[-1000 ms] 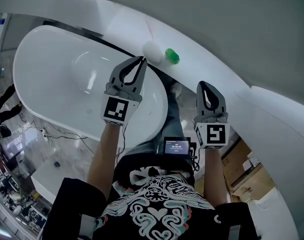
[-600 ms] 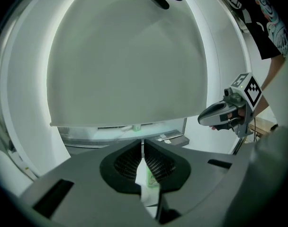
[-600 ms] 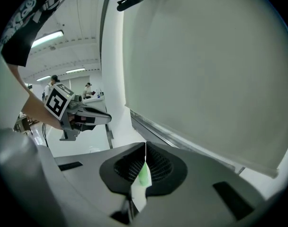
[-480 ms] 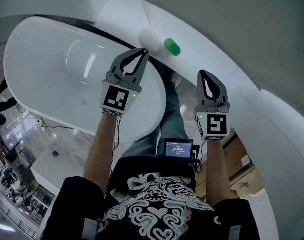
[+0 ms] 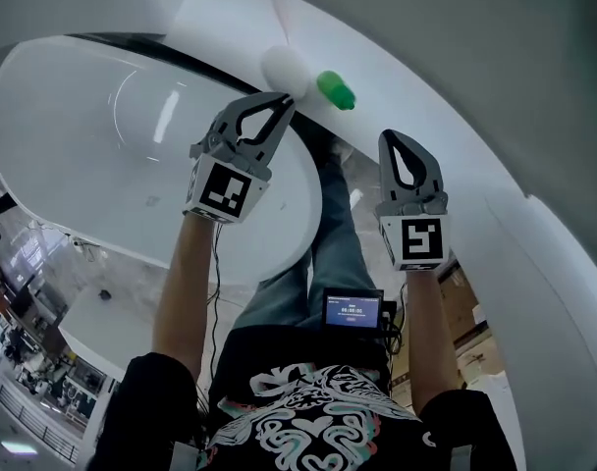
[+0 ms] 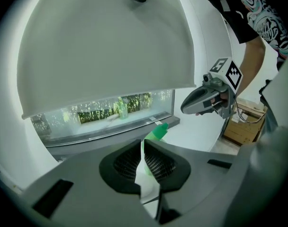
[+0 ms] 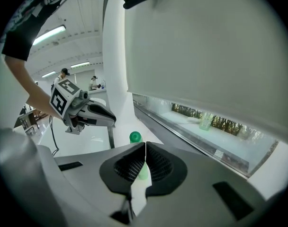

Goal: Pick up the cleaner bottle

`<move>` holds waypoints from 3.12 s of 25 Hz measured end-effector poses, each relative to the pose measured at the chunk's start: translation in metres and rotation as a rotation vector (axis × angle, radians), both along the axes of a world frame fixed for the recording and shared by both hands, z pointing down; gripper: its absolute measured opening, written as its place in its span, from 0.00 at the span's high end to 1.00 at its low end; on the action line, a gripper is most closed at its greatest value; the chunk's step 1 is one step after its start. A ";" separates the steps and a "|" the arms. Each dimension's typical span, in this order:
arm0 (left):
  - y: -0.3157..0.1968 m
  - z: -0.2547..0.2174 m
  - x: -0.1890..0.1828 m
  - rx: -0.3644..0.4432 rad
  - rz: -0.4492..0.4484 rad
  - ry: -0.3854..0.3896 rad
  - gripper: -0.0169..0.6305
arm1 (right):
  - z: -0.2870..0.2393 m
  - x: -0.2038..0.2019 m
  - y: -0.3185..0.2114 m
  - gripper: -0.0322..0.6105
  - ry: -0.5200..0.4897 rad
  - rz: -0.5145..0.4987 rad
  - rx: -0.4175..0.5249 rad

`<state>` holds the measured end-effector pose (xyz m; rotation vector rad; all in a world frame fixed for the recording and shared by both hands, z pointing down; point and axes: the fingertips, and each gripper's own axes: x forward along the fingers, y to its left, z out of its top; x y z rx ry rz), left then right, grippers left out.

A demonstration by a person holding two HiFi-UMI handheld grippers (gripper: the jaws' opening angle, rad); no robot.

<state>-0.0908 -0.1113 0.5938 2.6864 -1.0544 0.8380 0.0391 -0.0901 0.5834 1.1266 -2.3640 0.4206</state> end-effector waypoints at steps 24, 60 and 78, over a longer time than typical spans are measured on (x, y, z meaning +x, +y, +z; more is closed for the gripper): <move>-0.024 0.087 0.034 -0.042 0.480 -0.122 0.79 | 0.078 0.017 -0.018 0.91 -0.025 -0.038 -0.049; -0.010 0.162 0.096 -0.133 1.036 -0.143 0.57 | 0.115 0.029 -0.020 0.91 -0.109 0.052 -0.122; 0.001 0.162 0.114 -0.058 0.969 -0.032 0.63 | 0.127 0.032 -0.013 0.91 -0.118 0.060 -0.153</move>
